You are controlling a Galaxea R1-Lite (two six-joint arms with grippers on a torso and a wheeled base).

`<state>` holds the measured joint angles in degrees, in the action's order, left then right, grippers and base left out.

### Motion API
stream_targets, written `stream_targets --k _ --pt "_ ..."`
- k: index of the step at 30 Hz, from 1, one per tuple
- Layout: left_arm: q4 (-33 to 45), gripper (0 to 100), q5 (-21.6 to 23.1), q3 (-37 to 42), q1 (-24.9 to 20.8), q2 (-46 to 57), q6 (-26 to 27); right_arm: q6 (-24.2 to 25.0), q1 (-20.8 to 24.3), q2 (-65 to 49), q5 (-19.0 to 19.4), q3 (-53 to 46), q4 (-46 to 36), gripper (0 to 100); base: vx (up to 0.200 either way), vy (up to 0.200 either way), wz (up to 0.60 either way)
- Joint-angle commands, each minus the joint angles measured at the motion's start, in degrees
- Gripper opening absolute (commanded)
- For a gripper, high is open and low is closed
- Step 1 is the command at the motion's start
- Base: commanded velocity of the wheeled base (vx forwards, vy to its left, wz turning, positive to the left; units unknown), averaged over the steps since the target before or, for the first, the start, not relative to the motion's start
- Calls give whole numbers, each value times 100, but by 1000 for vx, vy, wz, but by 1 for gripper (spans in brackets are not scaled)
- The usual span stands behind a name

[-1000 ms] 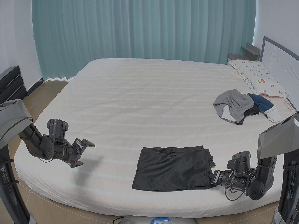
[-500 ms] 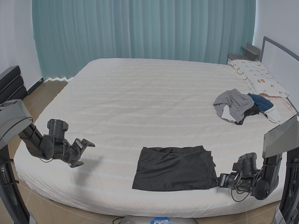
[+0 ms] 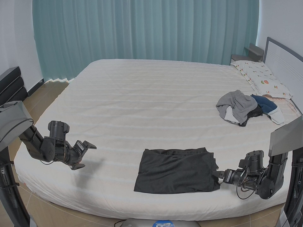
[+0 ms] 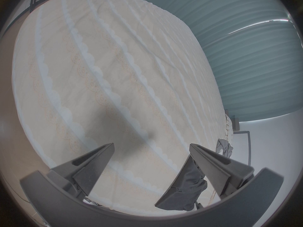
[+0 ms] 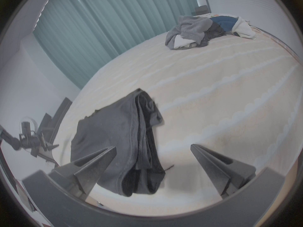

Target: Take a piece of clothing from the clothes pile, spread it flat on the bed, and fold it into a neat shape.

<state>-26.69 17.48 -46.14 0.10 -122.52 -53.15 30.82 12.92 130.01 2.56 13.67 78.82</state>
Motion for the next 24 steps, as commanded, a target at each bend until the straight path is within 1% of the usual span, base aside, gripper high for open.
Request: stream_targets --k 1,2,3,5,6,9,10,11,13,14,15,17,22,24 --pt "-3 100 1 0 -1 -9 -2 451 -158 112 43 558 10 100 0 0 0" --pt "-3 100 -8 0 -1 -9 -2 478 -158 130 43 585 19 100 0 0 0" --pt "-3 100 1 0 -1 -9 -2 768 -185 314 34 892 19 100 0 0 0" --pt "-3 100 -8 0 -1 -9 -2 873 -246 341 52 1086 -16 100 0 0 0" --pt "-3 100 1 0 -1 -9 -2 952 -255 402 104 1332 -95 100 0 0 0" --pt "-3 100 -8 0 -1 -9 -2 1198 -194 771 157 1806 -104 100 0 0 0" --pt "-3 100 -8 0 -1 -9 -2 1198 -194 771 157 1806 -104 100 0 0 0" --pt "-12 100 -8 0 -1 -9 -2 1330 -141 982 148 2096 -104 100 0 0 0" --pt "-12 100 -8 0 -1 -9 -2 1453 -132 1026 166 2272 -113 100 0 0 0" --pt "-3 100 -8 0 -1 -9 -2 1664 -106 1035 219 2386 -113 100 0 0 0" --pt "-12 100 -8 0 -1 -9 -2 1726 -97 1035 227 2395 -113 100 0 0 0" --pt "-12 100 -8 0 -1 -18 -2 2262 9 1044 465 2509 -113 100 0 0 0" --pt "-12 100 -17 0 -1 -18 7 2323 -35 1070 535 2518 -95 100 0 0 0" --pt "-39 100 -87 0 -10 -36 7 2332 -44 1088 535 2518 -43 100 0 0 0"
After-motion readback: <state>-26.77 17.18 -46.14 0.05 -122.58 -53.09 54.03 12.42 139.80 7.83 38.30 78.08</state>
